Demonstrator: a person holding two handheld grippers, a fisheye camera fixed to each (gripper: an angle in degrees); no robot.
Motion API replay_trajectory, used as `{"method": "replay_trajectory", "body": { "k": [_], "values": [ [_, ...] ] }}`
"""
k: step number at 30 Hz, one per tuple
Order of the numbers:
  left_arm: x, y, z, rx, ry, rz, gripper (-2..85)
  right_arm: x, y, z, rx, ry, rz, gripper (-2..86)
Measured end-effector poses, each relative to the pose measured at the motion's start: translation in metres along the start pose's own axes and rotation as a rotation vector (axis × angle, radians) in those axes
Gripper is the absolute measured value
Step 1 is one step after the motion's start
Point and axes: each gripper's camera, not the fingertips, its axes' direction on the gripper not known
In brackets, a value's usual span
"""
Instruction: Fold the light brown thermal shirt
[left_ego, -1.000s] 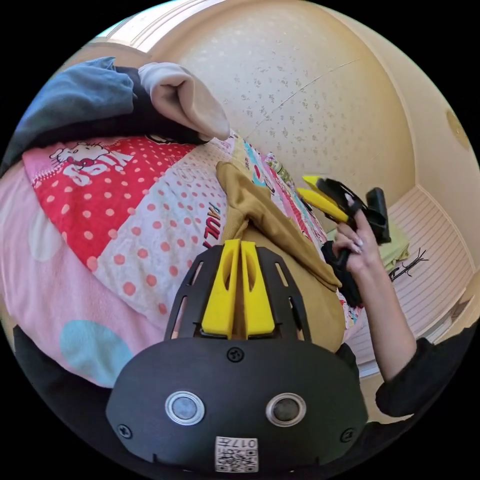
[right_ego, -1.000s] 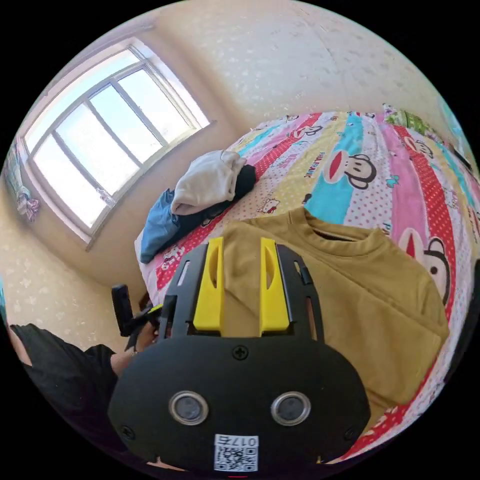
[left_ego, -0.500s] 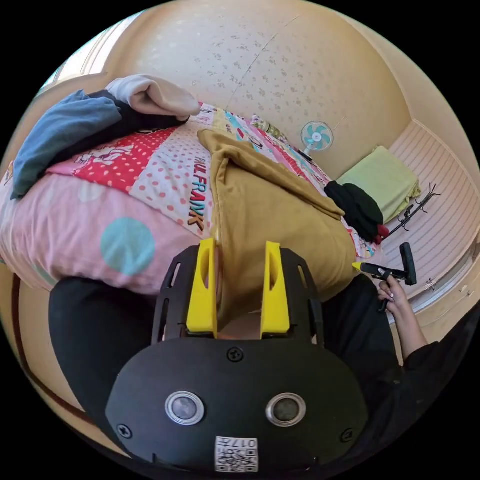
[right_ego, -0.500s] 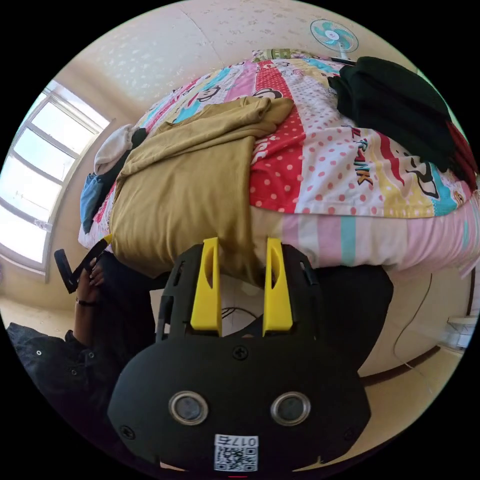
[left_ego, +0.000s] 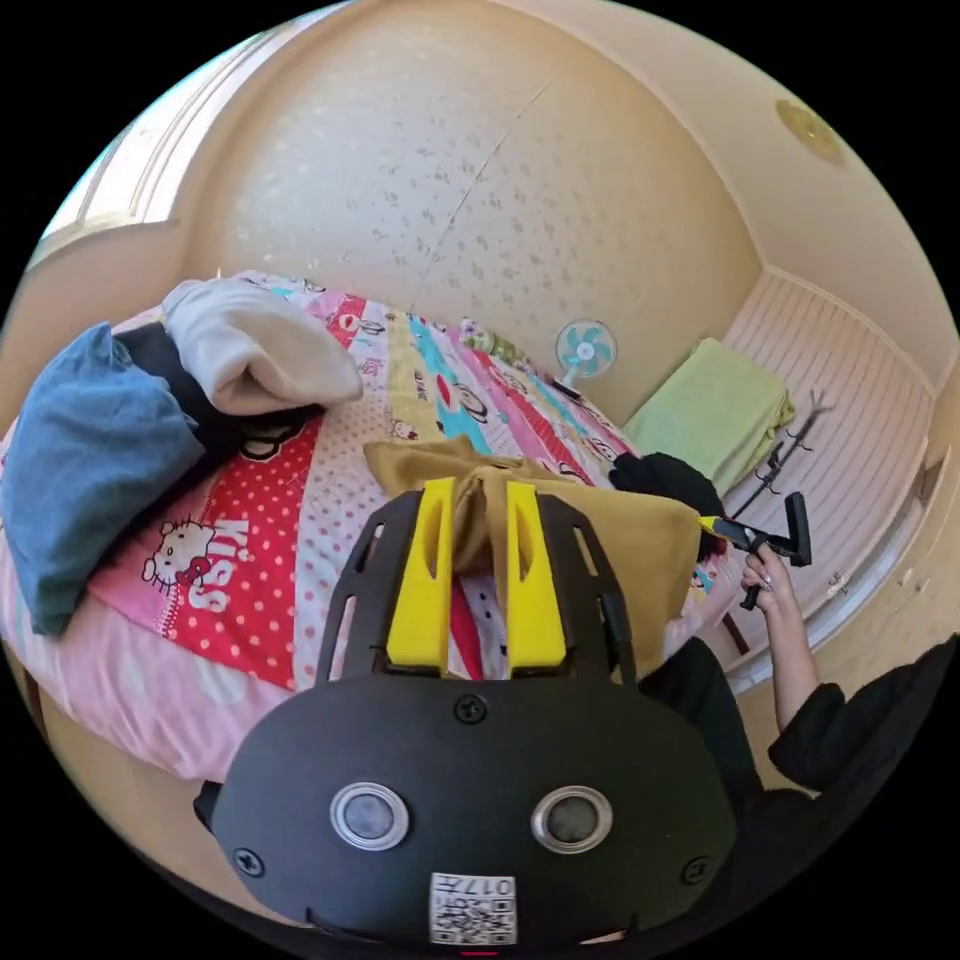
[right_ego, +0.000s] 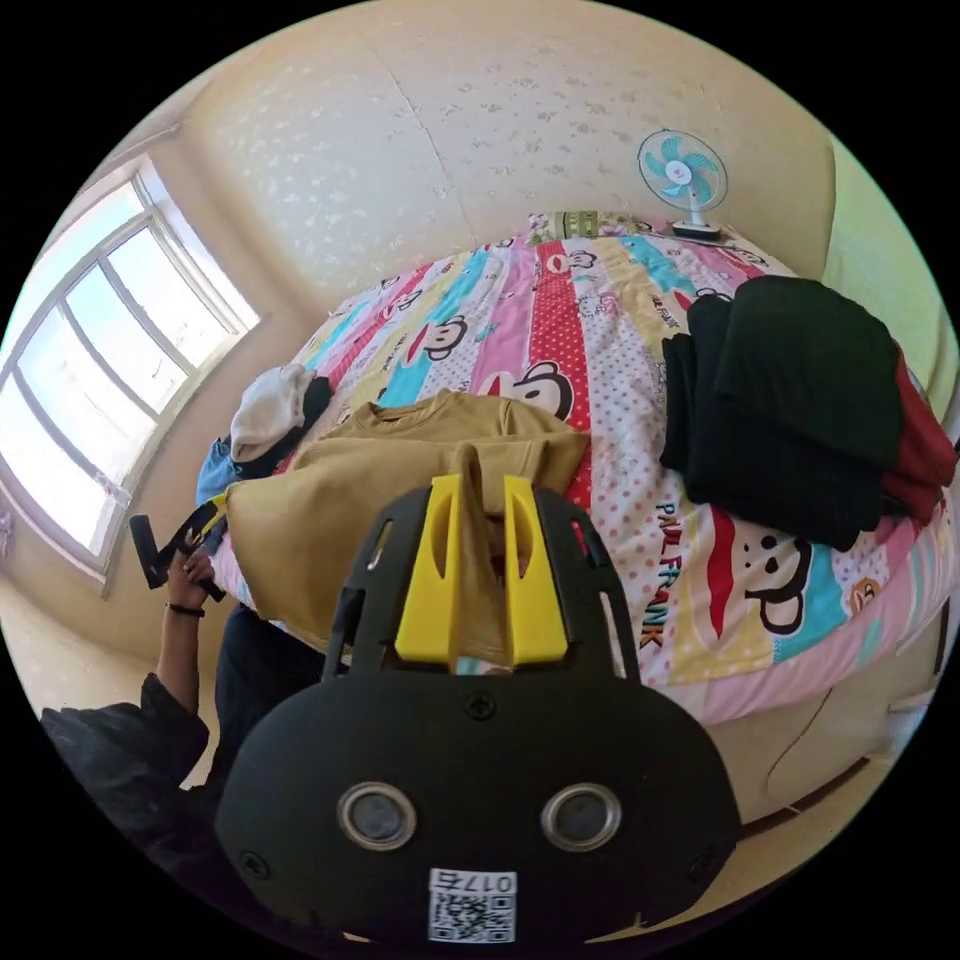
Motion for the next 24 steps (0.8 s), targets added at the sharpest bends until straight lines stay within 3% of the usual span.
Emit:
{"method": "replay_trajectory", "body": {
  "k": [2,4,9,12,15,18,20,22,24],
  "values": [
    [-0.015,0.007,0.008,-0.118,-0.006,-0.091,16.2,0.013,0.027,-0.025,0.037,-0.077,-0.013,10.8],
    [-0.013,0.052,-0.009,-0.061,0.019,-0.040,15.6,0.021,0.059,-0.039,0.069,-0.076,-0.029,11.4],
    [-0.001,0.146,0.001,-0.204,0.091,0.000,15.9,0.064,0.122,-0.007,-0.077,-0.186,0.056,11.9],
    [0.028,0.196,-0.005,-0.020,-0.014,0.080,14.2,0.060,0.154,-0.034,0.103,-0.219,0.056,9.7],
    [0.047,0.192,-0.009,-0.118,-0.114,0.158,7.9,0.054,0.176,-0.076,0.282,-0.383,0.021,5.1],
    [0.056,0.180,-0.045,-0.103,0.055,0.302,4.7,0.058,0.186,-0.132,0.339,-0.596,-0.038,3.9],
    [0.053,0.182,-0.087,-0.033,0.121,0.415,4.6,0.045,0.206,-0.201,0.421,-0.771,-0.282,3.4],
    [0.032,0.185,-0.153,0.033,0.530,0.479,4.4,0.036,0.227,-0.250,0.483,-0.899,-0.460,3.2],
    [0.013,0.192,-0.198,0.140,0.805,0.495,4.3,0.034,0.244,-0.281,0.513,-0.922,-0.503,3.1]
  ]
}}
